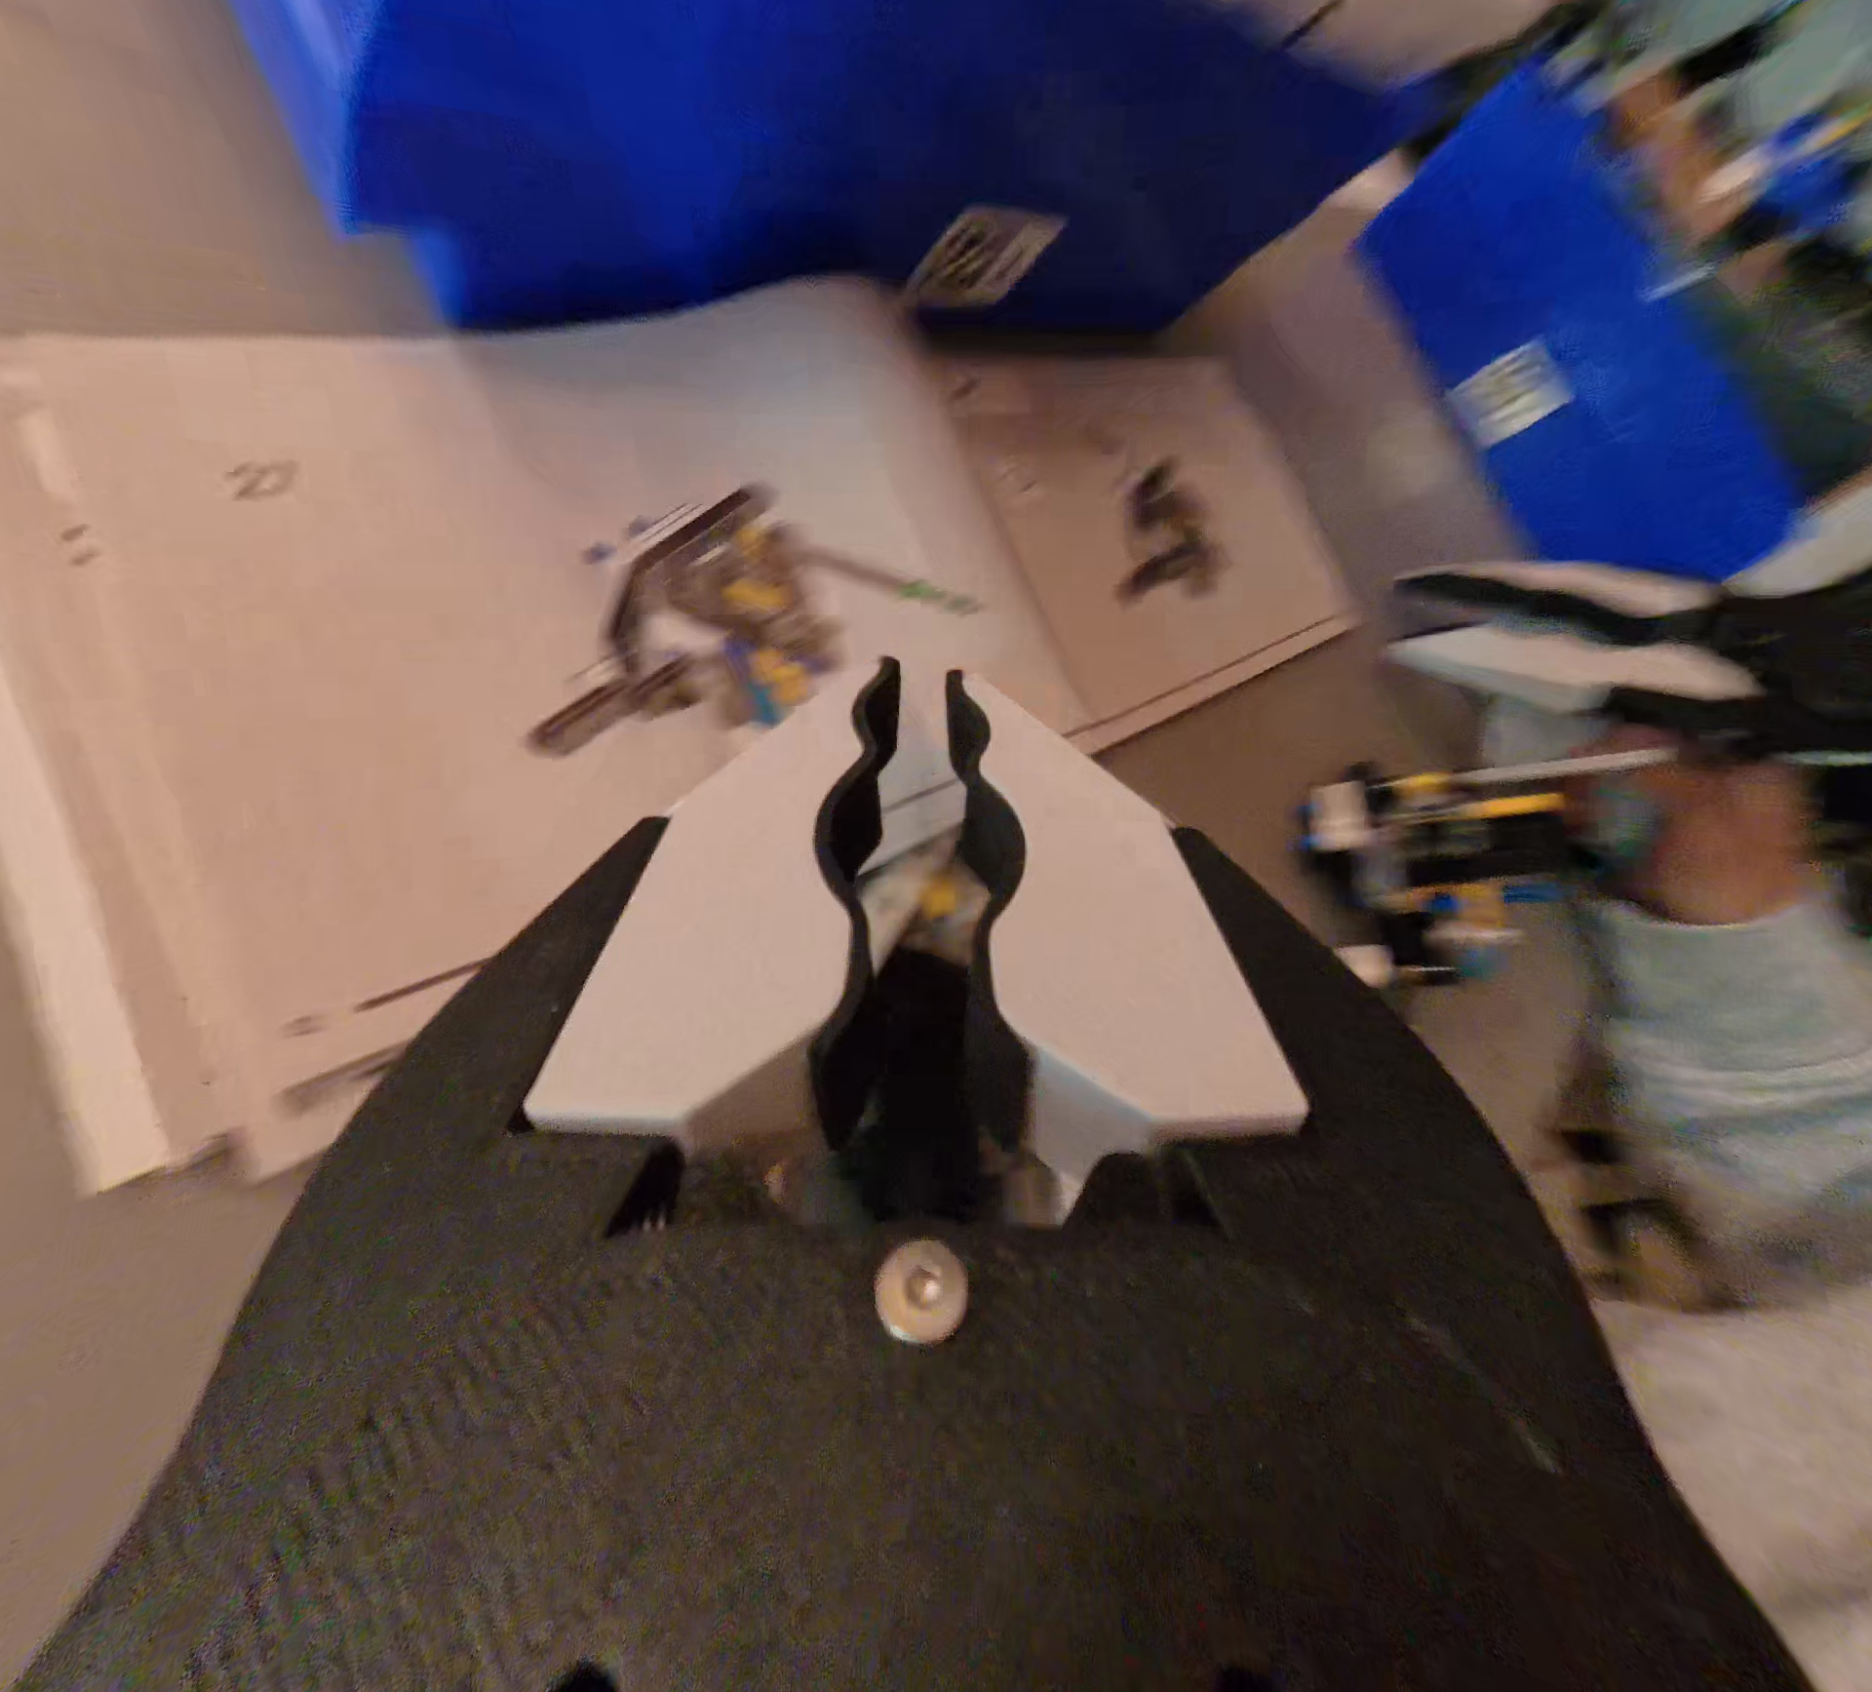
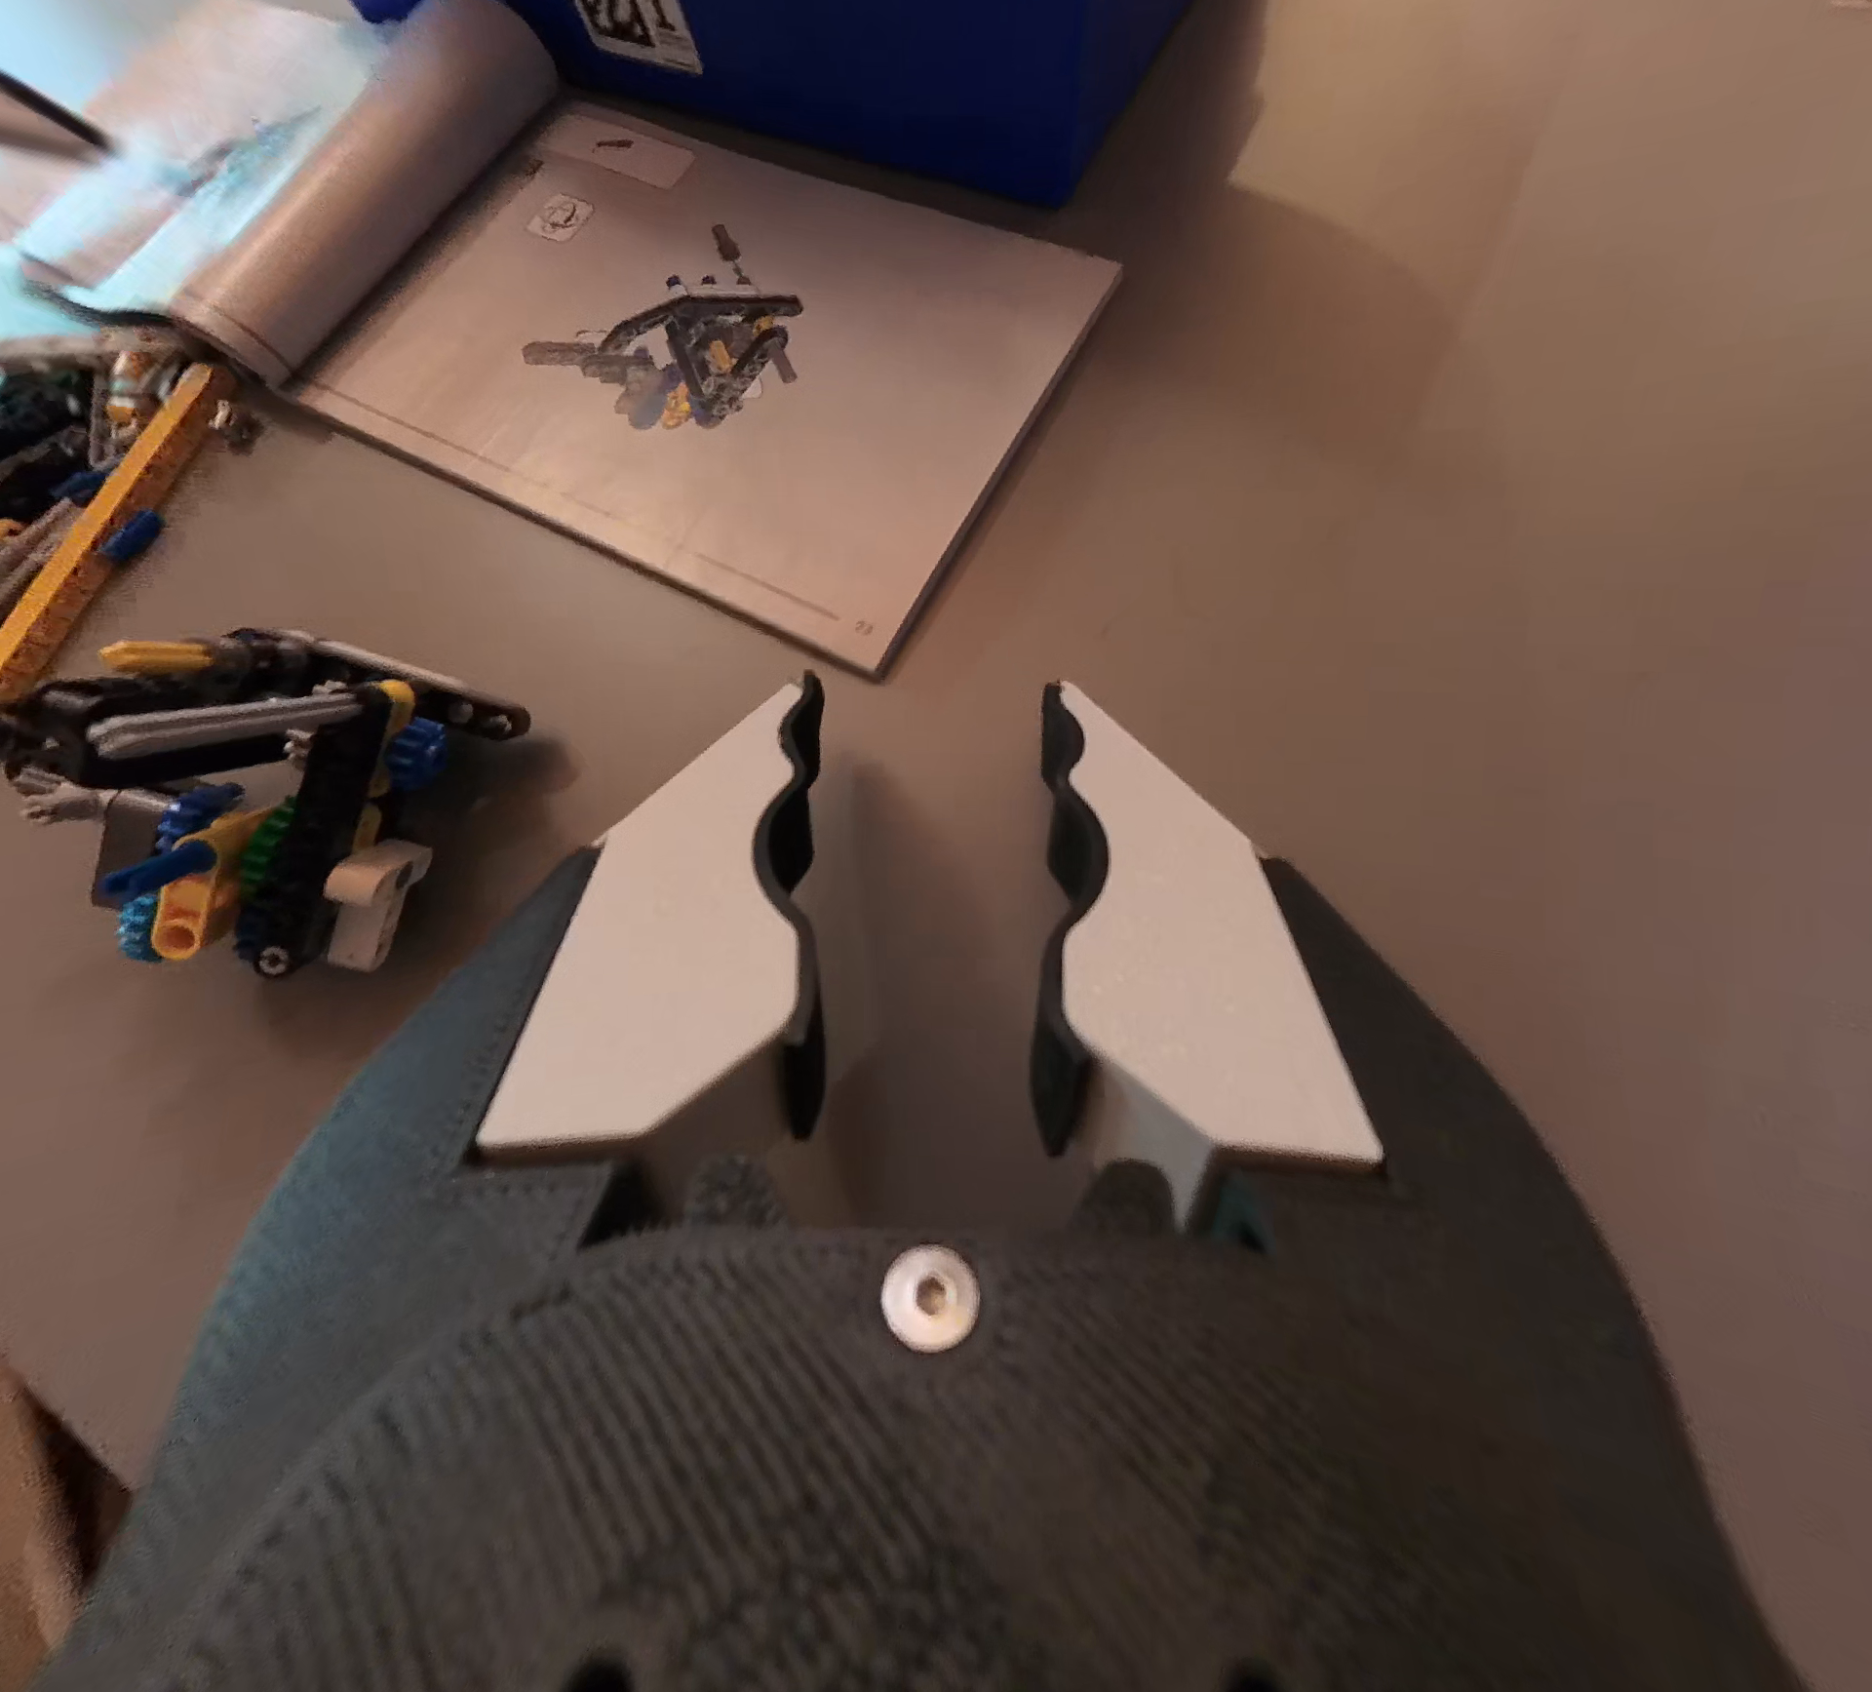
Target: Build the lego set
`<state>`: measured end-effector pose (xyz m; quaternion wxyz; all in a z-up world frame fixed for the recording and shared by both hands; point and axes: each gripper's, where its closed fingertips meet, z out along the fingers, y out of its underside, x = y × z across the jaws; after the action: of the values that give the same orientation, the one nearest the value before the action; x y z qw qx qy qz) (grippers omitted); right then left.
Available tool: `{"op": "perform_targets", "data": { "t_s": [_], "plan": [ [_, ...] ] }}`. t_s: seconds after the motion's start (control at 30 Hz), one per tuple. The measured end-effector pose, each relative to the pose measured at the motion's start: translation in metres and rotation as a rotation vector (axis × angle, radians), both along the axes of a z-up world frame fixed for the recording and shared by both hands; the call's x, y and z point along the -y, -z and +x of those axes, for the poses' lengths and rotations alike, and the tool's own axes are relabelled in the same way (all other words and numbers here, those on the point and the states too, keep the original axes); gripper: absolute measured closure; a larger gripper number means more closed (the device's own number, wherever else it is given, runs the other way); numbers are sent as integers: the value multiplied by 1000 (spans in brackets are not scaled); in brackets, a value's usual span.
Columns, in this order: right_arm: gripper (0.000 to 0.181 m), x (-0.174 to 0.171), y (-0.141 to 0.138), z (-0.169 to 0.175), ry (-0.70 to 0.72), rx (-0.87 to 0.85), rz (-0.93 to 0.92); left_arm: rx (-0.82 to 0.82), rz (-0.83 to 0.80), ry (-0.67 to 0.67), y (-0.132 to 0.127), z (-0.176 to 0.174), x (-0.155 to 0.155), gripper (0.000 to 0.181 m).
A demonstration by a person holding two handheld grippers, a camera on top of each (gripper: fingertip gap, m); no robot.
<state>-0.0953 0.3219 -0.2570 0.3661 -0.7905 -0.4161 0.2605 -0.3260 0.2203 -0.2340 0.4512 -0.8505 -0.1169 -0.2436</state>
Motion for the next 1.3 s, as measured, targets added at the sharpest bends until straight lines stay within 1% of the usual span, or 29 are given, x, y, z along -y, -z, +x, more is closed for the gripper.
{"op": "perform_targets", "data": {
  "t_s": [0.07,0.1,0.13,0.17,0.23,0.3,0.33,0.4,0.53,0.67,0.77,0.93,1.07,1.3],
  "plan": [
    [138,-6,-4,-1,11,-25,11,148,140,69,-44,27,1,164],
    [138,-9,-7,-2,17,-40,18,204,164,131,-58,42,3,161],
    [137,-13,-9,-3,20,-55,24,245,147,202,-63,58,5,155],
    [137,-16,-12,-5,22,-71,29,273,108,276,-62,76,6,150],
    [138,-23,-16,-9,24,-100,32,301,43,390,-53,109,8,145],
    [138,-27,-20,-11,25,-125,34,258,-7,428,-37,131,6,144],
    [138,-29,-21,-12,24,-136,33,229,-32,441,-28,139,6,143],
    [140,-30,-21,-15,16,-143,17,228,-73,473,-18,149,8,141],
    [141,-29,-19,-16,10,-135,9,178,-148,477,0,146,10,141],
    [141,-30,-19,-16,11,-138,8,234,-163,547,0,150,19,151],
    [142,-30,-18,-16,11,-134,4,287,-177,585,0,151,24,150],
    [142,-30,-19,-16,10,-134,7,252,-205,610,7,157,27,149],
    [142,-30,-19,-16,9,-135,6,232,-230,615,14,159,29,152],
    [143,-30,-19,-16,9,-137,6,264,-239,621,16,162,28,156]
  ]
}}
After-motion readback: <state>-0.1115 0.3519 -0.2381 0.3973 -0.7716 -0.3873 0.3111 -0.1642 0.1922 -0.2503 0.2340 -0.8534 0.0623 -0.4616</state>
